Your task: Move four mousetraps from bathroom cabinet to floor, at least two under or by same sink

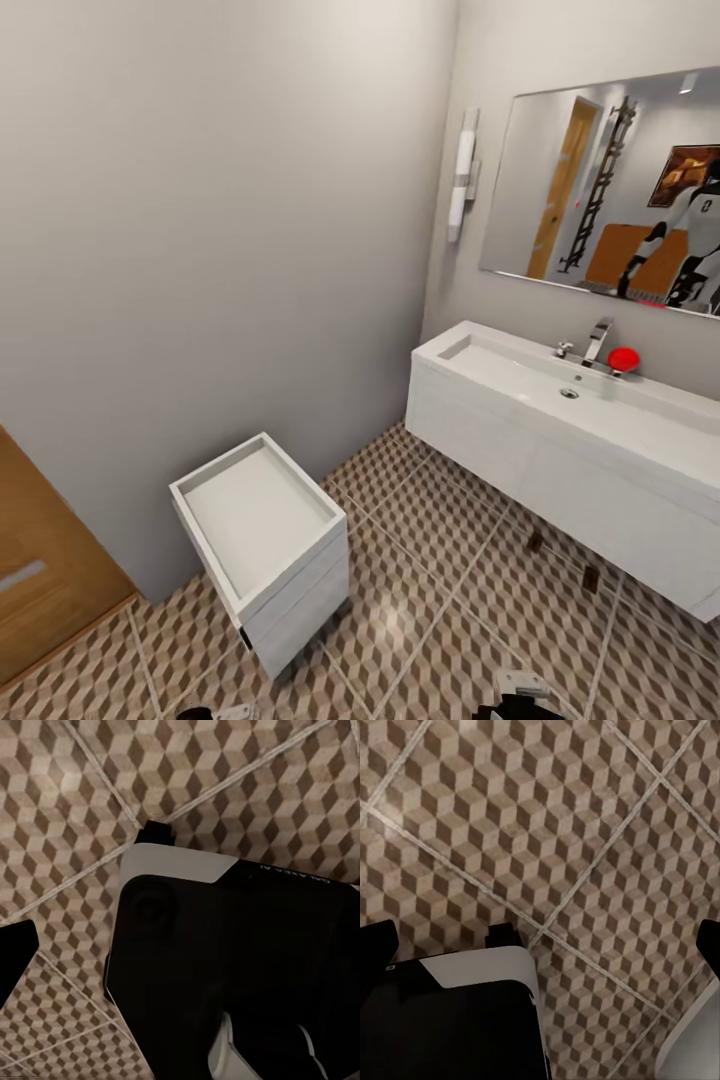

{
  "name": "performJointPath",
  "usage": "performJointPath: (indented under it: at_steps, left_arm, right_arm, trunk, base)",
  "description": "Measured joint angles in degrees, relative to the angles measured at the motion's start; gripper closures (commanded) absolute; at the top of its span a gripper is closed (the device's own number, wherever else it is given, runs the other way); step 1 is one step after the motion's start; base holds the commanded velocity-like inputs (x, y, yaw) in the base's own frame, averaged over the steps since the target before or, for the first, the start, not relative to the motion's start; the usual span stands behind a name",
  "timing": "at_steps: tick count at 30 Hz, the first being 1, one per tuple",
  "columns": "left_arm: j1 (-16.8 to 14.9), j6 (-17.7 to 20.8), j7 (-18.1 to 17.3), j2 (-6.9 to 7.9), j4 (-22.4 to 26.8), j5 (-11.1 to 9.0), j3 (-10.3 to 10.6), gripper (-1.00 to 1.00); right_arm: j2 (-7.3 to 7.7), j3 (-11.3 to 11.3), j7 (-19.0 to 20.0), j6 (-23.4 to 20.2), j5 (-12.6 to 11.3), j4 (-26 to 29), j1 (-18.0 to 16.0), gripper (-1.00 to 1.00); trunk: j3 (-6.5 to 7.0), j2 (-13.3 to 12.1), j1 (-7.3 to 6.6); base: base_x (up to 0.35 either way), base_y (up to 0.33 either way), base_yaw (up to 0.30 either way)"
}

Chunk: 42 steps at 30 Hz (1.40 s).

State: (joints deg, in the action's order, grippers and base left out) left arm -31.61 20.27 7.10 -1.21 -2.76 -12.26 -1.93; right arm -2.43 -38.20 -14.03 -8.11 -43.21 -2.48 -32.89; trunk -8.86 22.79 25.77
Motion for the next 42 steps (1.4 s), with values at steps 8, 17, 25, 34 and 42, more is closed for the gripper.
performJointPath:
  at_steps: [8, 17, 25, 34, 42]
  left_arm:
    - [0.45, -0.07, 0.19, 0.07, 0.01, -0.57, 0.00, -1.00]
    - [1.85, -1.59, 0.32, 0.34, 0.02, -0.76, 0.00, -1.00]
    - [2.20, -2.74, 0.35, 0.47, 0.02, -0.80, 0.00, -1.00]
    - [2.31, -3.12, 0.42, 1.79, 0.03, -0.90, 0.01, -1.00]
    - [2.33, -3.21, 0.43, 2.79, 0.03, -2.15, 0.01, -1.00]
  right_arm:
    - [0.00, 0.00, -0.03, -0.23, 0.01, -0.01, 0.00, -1.00]
    - [0.01, 0.00, -0.08, -2.89, 0.04, 0.01, 0.00, -1.00]
    - [0.01, -0.06, -0.06, -4.51, 0.12, 0.01, 0.01, -1.00]
    - [0.01, -0.14, -0.03, -5.11, 0.20, 0.01, 0.01, -1.00]
    - [0.01, -0.16, -0.02, -5.20, 1.21, 0.01, 0.00, -1.00]
  trunk:
    - [0.07, 0.00, -0.01]
    - [0.09, 0.00, -0.02]
    - [0.09, 0.00, -0.02]
    - [0.10, 0.00, -0.02]
    - [0.10, 0.00, -0.02]
  base:
    - [-0.069, 0.000, 0.242]
    - [-0.013, 0.000, 0.155]
    - [-0.003, 0.000, 0.035]
    - [-0.001, 0.000, 0.021]
    - [0.000, 0.000, 0.120]
